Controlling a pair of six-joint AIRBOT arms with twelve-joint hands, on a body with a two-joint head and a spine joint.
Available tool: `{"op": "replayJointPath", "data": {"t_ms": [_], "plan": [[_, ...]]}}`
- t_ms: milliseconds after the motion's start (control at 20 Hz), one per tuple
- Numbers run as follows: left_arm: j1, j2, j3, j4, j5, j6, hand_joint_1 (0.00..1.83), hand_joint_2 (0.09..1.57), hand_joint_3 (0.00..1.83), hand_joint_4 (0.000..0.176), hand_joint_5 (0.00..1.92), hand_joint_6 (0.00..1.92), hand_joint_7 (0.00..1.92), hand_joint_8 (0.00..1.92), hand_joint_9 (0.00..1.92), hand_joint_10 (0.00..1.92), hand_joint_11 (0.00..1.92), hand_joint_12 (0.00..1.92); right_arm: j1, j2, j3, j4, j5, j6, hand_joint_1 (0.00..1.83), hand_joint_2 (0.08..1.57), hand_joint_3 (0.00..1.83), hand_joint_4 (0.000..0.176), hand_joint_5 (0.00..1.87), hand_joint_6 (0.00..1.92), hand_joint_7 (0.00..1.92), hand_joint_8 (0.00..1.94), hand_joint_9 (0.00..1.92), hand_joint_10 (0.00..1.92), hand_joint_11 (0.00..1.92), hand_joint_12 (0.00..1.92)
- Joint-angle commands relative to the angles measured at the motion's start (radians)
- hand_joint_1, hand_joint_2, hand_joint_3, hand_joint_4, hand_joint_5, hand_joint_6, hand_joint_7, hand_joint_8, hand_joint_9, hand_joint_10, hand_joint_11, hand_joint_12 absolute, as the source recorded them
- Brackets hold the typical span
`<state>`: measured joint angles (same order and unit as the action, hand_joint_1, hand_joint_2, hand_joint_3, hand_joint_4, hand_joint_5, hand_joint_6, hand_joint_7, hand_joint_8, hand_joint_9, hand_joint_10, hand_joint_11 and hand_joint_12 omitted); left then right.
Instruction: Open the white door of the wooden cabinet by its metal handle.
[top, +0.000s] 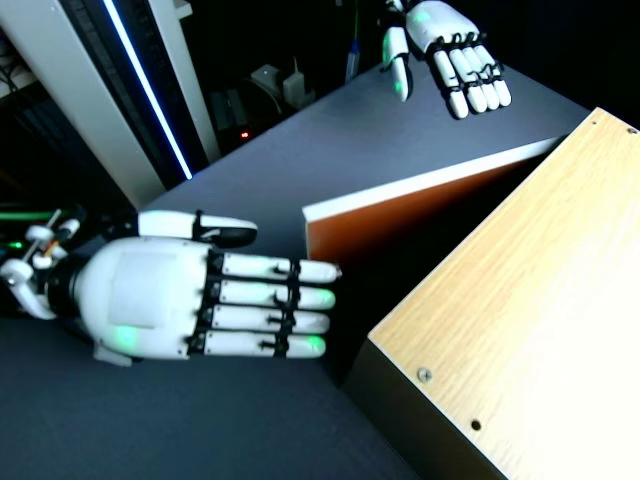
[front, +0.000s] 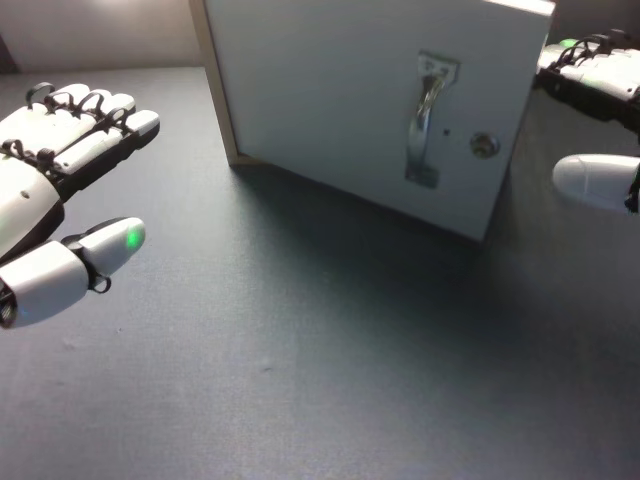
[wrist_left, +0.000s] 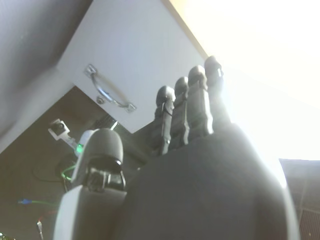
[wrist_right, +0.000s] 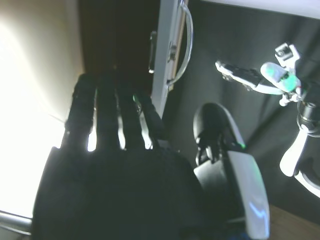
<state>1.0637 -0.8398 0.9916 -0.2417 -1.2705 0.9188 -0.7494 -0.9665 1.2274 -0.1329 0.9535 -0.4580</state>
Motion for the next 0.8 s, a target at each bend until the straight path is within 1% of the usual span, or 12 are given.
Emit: {"op": "replayJointPath", "data": {"t_ms": [0,50,200,350,500,750], "plan": [[-0.007,0.006,-0.001,-0.004,-0.130,-0.001,0.00,1.56,0.03,0.000,0.14,0.00,0.07,0.00,0.07,0.01,0.05,0.07,0.005,0.010,-0.010,0.009,0.152,0.004,0.00,1.24,0.00,0.000,0.00,0.00,0.00,0.00,0.00,0.00,0.00,0.00],[-0.007,0.006,-0.001,-0.005,-0.131,-0.001,0.00,1.56,0.03,0.000,0.14,0.00,0.07,0.00,0.06,0.00,0.05,0.07,0.005,0.013,-0.020,-0.003,0.160,0.004,0.00,1.22,0.00,0.000,0.00,0.00,0.00,0.00,0.00,0.00,0.00,0.00],[-0.007,0.006,-0.001,-0.006,-0.131,-0.001,0.00,1.57,0.03,0.000,0.14,0.00,0.07,0.00,0.07,0.00,0.06,0.07,0.005,0.014,-0.042,-0.053,0.180,0.022,0.00,1.24,0.00,0.000,0.00,0.00,0.00,0.00,0.00,0.00,0.00,0.00],[-0.007,0.006,-0.001,-0.007,-0.131,-0.001,0.00,1.56,0.02,0.000,0.14,0.00,0.06,0.00,0.05,0.00,0.04,0.06,0.005,0.014,-0.052,-0.097,0.194,0.054,0.00,1.30,0.02,0.000,0.00,0.00,0.00,0.00,0.00,0.00,0.00,0.00],[-0.007,0.006,-0.001,-0.008,-0.129,-0.001,0.00,1.56,0.01,0.000,0.15,0.01,0.09,0.01,0.07,0.01,0.06,0.07,0.005,0.014,-0.055,-0.149,0.198,0.083,0.00,1.35,0.01,0.000,0.00,0.00,0.00,0.00,0.00,0.00,0.00,0.00],[-0.007,0.002,0.000,-0.014,-0.127,-0.001,0.00,1.55,0.01,0.000,0.13,0.00,0.05,0.00,0.02,0.00,0.02,0.05,0.006,-0.009,-0.063,-0.235,0.198,0.125,0.00,1.35,0.01,0.000,0.00,0.00,0.00,0.00,0.00,0.00,0.00,0.00]]}}
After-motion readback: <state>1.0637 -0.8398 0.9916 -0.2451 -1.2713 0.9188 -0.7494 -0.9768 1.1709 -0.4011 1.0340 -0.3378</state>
